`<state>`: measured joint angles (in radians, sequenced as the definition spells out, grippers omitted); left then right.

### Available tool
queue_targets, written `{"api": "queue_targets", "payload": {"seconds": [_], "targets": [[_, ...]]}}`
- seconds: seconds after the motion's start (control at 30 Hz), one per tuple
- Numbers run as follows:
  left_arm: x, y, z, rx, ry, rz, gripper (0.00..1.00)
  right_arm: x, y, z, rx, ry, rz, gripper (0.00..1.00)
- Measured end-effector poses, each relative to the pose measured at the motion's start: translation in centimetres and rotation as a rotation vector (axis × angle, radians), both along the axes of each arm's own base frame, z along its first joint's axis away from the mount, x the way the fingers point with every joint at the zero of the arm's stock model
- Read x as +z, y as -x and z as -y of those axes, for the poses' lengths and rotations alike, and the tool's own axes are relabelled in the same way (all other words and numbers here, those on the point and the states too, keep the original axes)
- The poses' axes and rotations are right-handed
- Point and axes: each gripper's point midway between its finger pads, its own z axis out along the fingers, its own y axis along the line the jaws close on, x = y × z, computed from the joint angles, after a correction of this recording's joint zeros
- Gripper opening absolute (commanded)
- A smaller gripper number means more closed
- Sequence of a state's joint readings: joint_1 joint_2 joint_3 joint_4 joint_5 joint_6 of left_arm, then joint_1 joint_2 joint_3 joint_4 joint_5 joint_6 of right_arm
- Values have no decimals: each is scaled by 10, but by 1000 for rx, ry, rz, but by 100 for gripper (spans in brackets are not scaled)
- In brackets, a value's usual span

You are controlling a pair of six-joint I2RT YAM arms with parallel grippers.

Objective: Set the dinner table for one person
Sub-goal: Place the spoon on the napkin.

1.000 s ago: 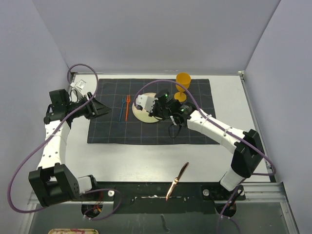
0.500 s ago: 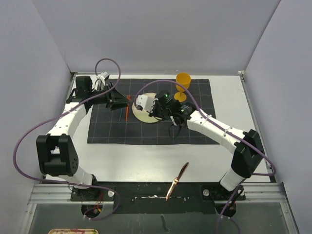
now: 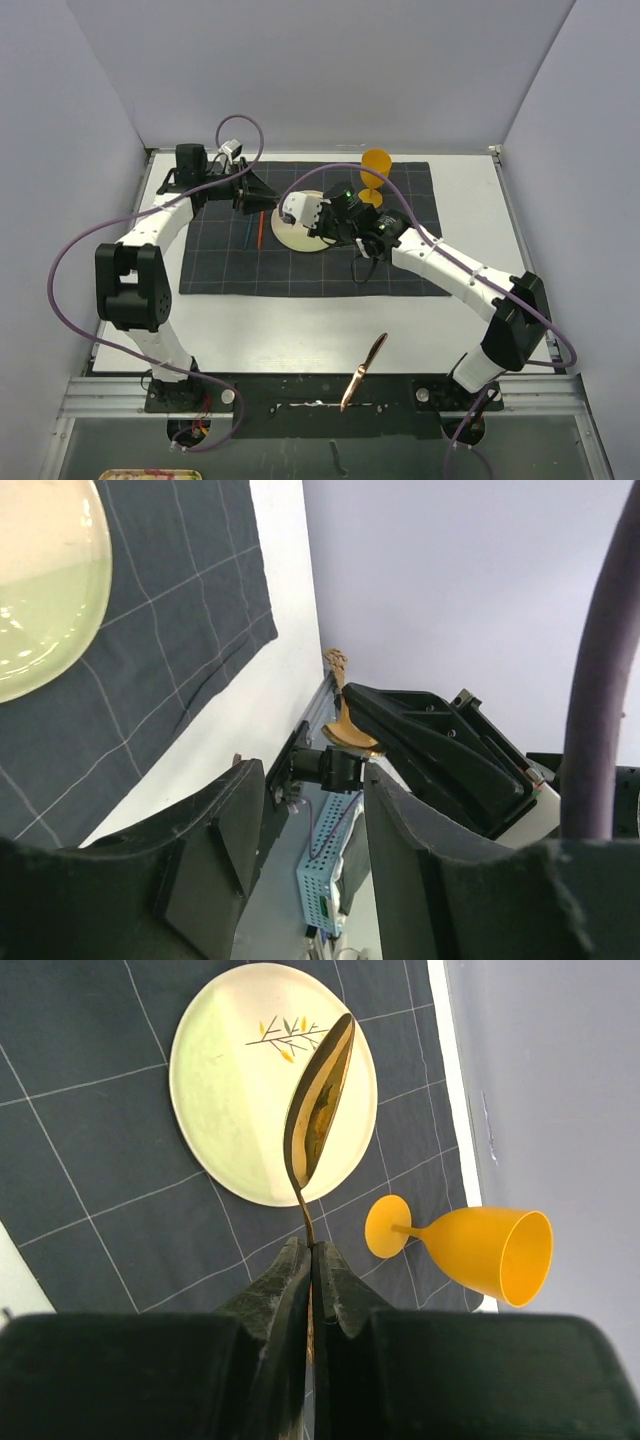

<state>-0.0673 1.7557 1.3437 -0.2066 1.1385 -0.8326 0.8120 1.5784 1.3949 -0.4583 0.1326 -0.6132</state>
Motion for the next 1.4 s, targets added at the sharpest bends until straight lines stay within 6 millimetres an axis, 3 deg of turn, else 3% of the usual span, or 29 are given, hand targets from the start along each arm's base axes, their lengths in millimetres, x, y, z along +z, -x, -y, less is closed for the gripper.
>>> {"api": "queue_targets", "payload": {"seconds": [0.23,0.63,1.03,1.4], "targets": [[0,-1,21,-66,56,-35,43,0,0,0,5,4,5,0],[11,-6,29,-112,131,-30,38,4,-12,6,-3,86,85,0],[-1,-3,29,-117,67,-4,38,-13,-42,19,-78,357,276,0],[-6,-1,30,-114,49,-20,38,-7,-44,23,-114,364,292,0]]}}
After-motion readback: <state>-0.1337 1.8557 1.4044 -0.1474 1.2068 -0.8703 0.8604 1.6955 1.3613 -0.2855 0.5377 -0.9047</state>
